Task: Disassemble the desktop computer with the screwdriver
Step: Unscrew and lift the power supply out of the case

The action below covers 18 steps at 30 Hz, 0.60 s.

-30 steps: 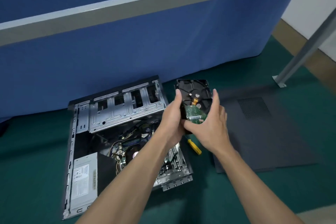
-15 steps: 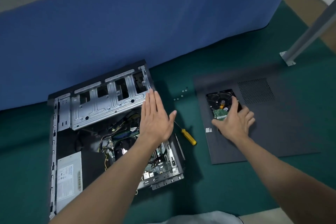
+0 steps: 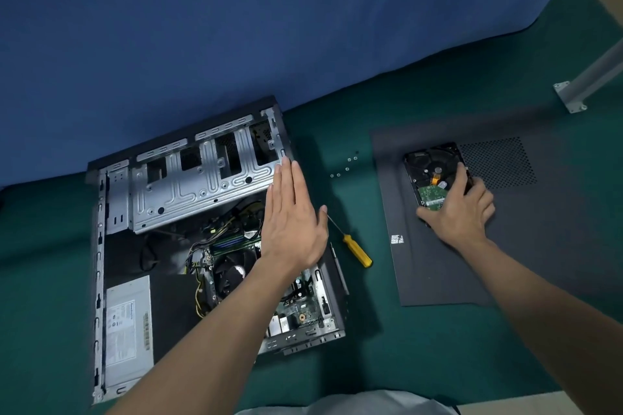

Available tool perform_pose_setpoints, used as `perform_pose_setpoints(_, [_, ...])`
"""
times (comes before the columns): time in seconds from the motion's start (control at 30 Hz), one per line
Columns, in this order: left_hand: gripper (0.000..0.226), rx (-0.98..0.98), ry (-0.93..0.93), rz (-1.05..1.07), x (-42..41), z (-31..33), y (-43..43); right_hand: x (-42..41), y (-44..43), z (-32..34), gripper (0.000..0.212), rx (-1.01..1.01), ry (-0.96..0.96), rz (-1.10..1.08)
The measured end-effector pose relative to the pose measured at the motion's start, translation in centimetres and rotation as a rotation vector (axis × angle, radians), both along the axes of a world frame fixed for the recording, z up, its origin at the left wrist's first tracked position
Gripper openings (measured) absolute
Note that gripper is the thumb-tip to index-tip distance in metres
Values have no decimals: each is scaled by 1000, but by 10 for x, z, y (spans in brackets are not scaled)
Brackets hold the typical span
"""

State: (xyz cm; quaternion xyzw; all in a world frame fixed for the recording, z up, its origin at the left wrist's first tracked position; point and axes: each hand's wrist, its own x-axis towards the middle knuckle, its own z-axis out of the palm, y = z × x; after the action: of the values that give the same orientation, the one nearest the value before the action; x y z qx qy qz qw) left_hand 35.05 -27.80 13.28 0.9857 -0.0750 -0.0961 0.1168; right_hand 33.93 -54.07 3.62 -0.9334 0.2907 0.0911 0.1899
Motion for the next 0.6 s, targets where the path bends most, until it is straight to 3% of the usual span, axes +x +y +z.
perform_pose_setpoints(0.13, [81, 3, 2, -4, -1, 3, 0, -13, 24, 12, 87, -103, -151, 14])
perform_pose_setpoints(0.27, [80, 7, 25, -10, -2, 7, -1, -34, 83, 26, 40, 2, -335, 400])
perform_pose_setpoints(0.33, [77, 28, 22, -17, -4, 11, -2, -41, 112, 30, 35, 72, -232, 556])
perform_pose_setpoints(0.47, [71, 130, 8, -91, -22, 15, -4, -46, 143, 26, 59, 128, 12, 559])
perform_pose_setpoints(0.6, [67, 114, 8, -150, -40, 16, 3, -42, 149, 24, 20, 114, 96, 493])
